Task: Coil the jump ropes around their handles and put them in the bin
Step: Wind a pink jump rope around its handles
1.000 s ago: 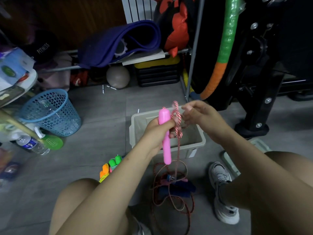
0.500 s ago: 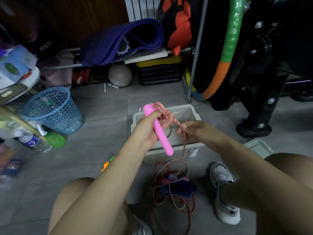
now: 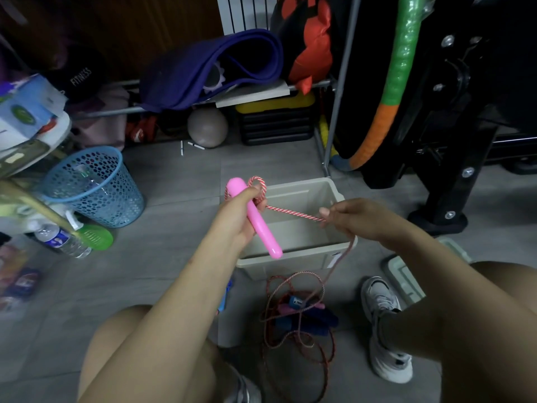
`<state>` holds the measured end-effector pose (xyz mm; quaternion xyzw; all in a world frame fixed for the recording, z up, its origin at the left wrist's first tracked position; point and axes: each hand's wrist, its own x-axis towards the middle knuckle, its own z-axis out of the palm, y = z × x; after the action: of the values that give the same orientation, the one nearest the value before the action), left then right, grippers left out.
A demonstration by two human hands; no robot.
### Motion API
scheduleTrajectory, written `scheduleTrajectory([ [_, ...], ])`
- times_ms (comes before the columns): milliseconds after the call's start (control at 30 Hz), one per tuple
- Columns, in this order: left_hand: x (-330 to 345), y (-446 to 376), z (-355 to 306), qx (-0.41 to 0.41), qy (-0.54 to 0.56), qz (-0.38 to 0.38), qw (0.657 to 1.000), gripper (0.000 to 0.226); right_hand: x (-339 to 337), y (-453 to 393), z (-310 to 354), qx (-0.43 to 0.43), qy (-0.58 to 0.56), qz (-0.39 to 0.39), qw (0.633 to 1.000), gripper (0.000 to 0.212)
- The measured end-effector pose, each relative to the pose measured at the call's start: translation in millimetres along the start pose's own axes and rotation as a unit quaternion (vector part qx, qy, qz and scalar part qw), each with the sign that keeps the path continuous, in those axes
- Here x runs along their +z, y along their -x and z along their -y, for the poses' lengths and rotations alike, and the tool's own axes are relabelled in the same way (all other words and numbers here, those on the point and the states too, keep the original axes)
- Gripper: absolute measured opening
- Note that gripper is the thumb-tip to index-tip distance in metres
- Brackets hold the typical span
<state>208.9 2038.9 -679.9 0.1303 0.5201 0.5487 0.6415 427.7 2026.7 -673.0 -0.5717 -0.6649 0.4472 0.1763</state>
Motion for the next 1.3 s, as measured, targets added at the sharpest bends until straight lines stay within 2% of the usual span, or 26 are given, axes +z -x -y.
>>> scheduleTrajectory([
  [67, -1.2, -0.3, -4.4, 0.024, 0.011, -0.005, 1.000, 0.004, -2.8, -0.5, 0.9, -0.015, 0.114, -0.005, 0.993, 0.024],
  [133, -2.4, 2.2, -3.4, 0.049, -0.018, 0.014, 0.999, 0.005, -3.2, -0.9, 1.5, -0.030, 0.143, -0.019, 0.989, 0.019],
  [267, -8.0, 4.3, 4.6, 0.033, -0.235, 0.023, 0.971, 0.020, -2.4, -0.4, 4.0, -0.057, -0.036, -0.020, 0.998, 0.021],
  [333, -9.4, 8.7, 7.1, 0.010, -0.297, 0.036, 0.954, 0.028, -2.4, 1.2, 7.7, -0.083, -0.077, -0.020, 0.993, 0.021],
  [467, -2.6, 20.1, 11.5, 0.004, -0.256, 0.146, 0.956, 0.036, 1.9, 0.3, 11.1, -0.143, -0.030, -0.049, 0.988, 0.019],
  [533, 2.9, 25.8, 15.6, 0.016, -0.276, 0.212, 0.937, 0.041, 5.4, -1.2, 13.9, -0.174, -0.039, -0.055, 0.982, 0.018],
  [600, 8.6, 29.5, 23.1, 0.021, -0.285, 0.247, 0.926, 0.041, 6.9, -3.2, 16.0, -0.185, -0.077, -0.071, 0.977, 0.019],
  [733, 10.8, 29.7, 29.3, 0.048, -0.260, 0.218, 0.940, 0.010, 8.2, -8.0, 15.9, -0.162, -0.115, -0.126, 0.972, 0.006],
  [900, 13.5, 32.5, 24.5, 0.027, -0.269, 0.247, 0.930, 0.020, 13.0, -7.0, 18.7, -0.171, -0.214, -0.095, 0.957, 0.012],
  [1000, 17.0, 37.3, 29.4, 0.016, -0.286, 0.245, 0.926, 0.020, 11.7, -7.9, 20.9, -0.192, -0.240, -0.102, 0.946, 0.014],
  [1100, 18.2, 36.1, 27.7, 0.034, -0.224, 0.202, 0.953, 0.011, 13.5, -9.1, 19.1, -0.184, -0.248, -0.109, 0.945, 0.013],
  [1233, 19.2, 36.2, 16.4, 0.041, -0.137, 0.168, 0.975, 0.004, 26.4, -6.7, 16.5, -0.081, -0.313, -0.042, 0.945, 0.015],
  [1300, 19.1, 37.1, 14.0, 0.033, -0.102, 0.164, 0.981, 0.002, 32.1, -4.6, 15.4, -0.058, -0.298, 0.003, 0.953, 0.020],
])
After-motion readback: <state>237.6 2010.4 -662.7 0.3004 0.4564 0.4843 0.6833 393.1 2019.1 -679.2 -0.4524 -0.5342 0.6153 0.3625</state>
